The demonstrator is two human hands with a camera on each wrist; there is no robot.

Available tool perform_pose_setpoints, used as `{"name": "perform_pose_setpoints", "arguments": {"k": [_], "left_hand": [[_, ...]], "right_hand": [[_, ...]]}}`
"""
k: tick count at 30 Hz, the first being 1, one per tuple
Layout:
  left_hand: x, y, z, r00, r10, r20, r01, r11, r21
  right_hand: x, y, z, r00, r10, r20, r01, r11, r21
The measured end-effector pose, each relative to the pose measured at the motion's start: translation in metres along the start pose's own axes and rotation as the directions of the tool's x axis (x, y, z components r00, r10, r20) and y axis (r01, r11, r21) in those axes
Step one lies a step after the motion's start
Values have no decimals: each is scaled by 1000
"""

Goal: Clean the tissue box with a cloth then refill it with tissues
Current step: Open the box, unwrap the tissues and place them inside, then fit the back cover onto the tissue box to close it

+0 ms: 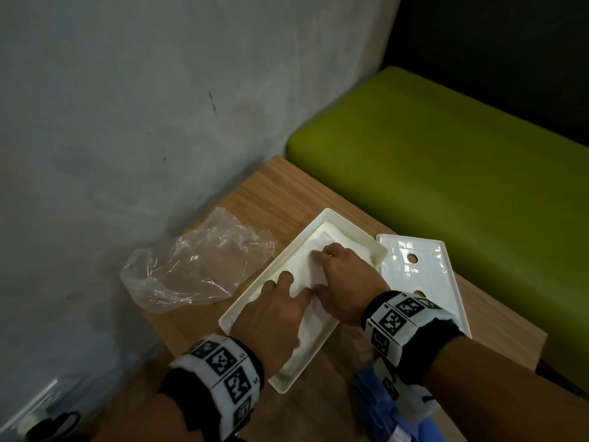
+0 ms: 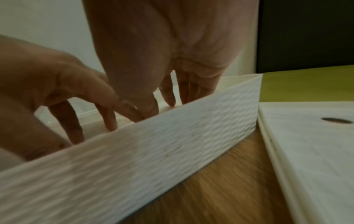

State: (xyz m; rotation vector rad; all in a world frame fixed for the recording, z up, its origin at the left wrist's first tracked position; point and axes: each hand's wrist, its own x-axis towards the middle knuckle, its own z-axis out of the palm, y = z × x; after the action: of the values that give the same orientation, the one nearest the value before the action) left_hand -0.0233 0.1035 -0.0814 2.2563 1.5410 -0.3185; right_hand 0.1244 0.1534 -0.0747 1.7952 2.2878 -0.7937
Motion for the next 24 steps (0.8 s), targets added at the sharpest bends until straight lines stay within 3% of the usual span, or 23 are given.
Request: {"name": "perform_pose_setpoints", "arguments": {"k": [6, 9, 11, 13, 16, 19, 24], "left_hand": [[2, 0, 8, 1000, 2, -3, -2, 999, 40], [5, 0, 4, 1000, 14, 17, -14, 1000, 13], [6, -1, -5, 998, -4, 57, 6, 999, -38], [4, -1, -18, 998, -4, 62, 8, 998, -57], [2, 6, -33, 997, -30, -65, 25, 996, -88], [2, 12, -45, 989, -99, -107, 89, 991, -97], [2, 15, -42, 980, -187, -66, 181, 980, -88]], "right_hand": [[10, 0, 8, 1000, 24, 15, -23, 998, -64], [8, 0, 7, 1000, 26, -7, -26, 1000, -12], [2, 5, 1, 990, 45, -131, -31, 994, 107], [-6, 14, -6, 946, 110, -304, -51, 979, 196], [-20, 32, -18, 850, 302, -432, -171, 933, 316], [-36, 55, -19, 796, 487, -359, -342, 851, 398], [-60, 73, 9, 827, 563, -17, -551, 815, 180]]}}
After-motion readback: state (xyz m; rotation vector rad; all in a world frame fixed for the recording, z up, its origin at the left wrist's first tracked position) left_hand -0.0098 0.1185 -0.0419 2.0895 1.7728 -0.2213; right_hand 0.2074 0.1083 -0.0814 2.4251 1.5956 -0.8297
